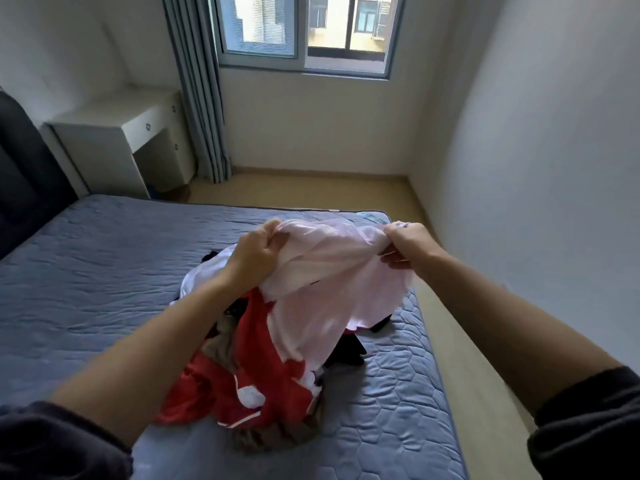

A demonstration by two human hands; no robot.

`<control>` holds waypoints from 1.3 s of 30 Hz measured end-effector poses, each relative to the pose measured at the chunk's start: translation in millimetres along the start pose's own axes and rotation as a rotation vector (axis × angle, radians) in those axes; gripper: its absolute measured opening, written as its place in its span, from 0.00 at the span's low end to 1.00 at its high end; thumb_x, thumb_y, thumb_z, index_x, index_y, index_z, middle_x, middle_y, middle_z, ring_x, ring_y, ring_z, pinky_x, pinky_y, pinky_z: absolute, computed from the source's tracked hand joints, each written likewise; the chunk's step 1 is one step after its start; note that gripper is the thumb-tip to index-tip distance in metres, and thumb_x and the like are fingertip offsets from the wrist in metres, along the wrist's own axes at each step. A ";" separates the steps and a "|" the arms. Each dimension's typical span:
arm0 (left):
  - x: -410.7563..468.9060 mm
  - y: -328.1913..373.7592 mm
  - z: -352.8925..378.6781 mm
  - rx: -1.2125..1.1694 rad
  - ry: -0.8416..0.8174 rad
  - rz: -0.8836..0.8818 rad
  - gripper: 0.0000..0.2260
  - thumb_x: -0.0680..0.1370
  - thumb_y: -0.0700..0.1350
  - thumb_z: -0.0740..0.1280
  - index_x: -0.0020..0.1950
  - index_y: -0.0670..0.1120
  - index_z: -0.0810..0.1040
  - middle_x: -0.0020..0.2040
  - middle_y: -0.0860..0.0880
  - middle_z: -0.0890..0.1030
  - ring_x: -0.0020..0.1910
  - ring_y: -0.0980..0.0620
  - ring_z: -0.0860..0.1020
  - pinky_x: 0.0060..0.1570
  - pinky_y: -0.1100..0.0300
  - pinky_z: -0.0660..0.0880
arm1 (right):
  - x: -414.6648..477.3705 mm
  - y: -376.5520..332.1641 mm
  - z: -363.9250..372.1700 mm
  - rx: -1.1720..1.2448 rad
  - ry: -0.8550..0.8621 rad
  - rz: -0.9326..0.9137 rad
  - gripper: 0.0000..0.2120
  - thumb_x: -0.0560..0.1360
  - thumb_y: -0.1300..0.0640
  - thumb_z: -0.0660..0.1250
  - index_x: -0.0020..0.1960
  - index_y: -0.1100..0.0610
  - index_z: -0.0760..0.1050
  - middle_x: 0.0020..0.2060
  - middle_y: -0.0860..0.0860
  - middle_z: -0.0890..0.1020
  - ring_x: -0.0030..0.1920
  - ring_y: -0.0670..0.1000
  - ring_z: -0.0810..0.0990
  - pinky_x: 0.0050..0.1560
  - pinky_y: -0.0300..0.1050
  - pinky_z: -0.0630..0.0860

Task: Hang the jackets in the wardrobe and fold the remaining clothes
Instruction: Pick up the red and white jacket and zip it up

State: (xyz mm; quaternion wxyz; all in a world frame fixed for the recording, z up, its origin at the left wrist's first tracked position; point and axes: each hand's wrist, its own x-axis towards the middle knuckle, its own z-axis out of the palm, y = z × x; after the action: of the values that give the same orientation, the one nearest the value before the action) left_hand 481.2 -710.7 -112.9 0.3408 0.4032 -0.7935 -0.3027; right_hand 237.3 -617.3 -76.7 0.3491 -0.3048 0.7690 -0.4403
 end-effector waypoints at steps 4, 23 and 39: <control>16.7 42.7 -20.3 0.241 -0.017 0.356 0.08 0.78 0.47 0.60 0.49 0.47 0.77 0.38 0.46 0.80 0.38 0.41 0.77 0.38 0.52 0.72 | -4.2 3.3 -6.3 -0.767 0.014 -0.079 0.11 0.74 0.51 0.63 0.48 0.59 0.77 0.46 0.57 0.81 0.42 0.56 0.78 0.38 0.42 0.72; 6.6 17.1 -22.0 -0.079 -0.065 -0.106 0.05 0.74 0.37 0.65 0.41 0.47 0.75 0.35 0.47 0.76 0.35 0.49 0.73 0.38 0.56 0.70 | -39.1 -57.9 9.3 -0.049 0.077 -0.705 0.13 0.72 0.65 0.66 0.33 0.56 0.65 0.28 0.48 0.65 0.31 0.44 0.64 0.33 0.44 0.63; 12.5 22.7 -14.2 0.107 -0.247 0.183 0.10 0.69 0.42 0.77 0.49 0.47 0.83 0.37 0.50 0.78 0.32 0.54 0.72 0.39 0.57 0.72 | -43.7 -74.6 15.6 0.103 0.058 -0.577 0.17 0.69 0.70 0.68 0.27 0.53 0.73 0.21 0.41 0.74 0.24 0.41 0.71 0.28 0.37 0.70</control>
State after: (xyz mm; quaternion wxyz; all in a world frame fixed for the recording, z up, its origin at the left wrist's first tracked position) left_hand 476.9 -713.0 -83.7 0.2447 0.3066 -0.8778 -0.2748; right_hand 286.8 -622.5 -4.3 0.2023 -0.4801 0.6367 -0.5685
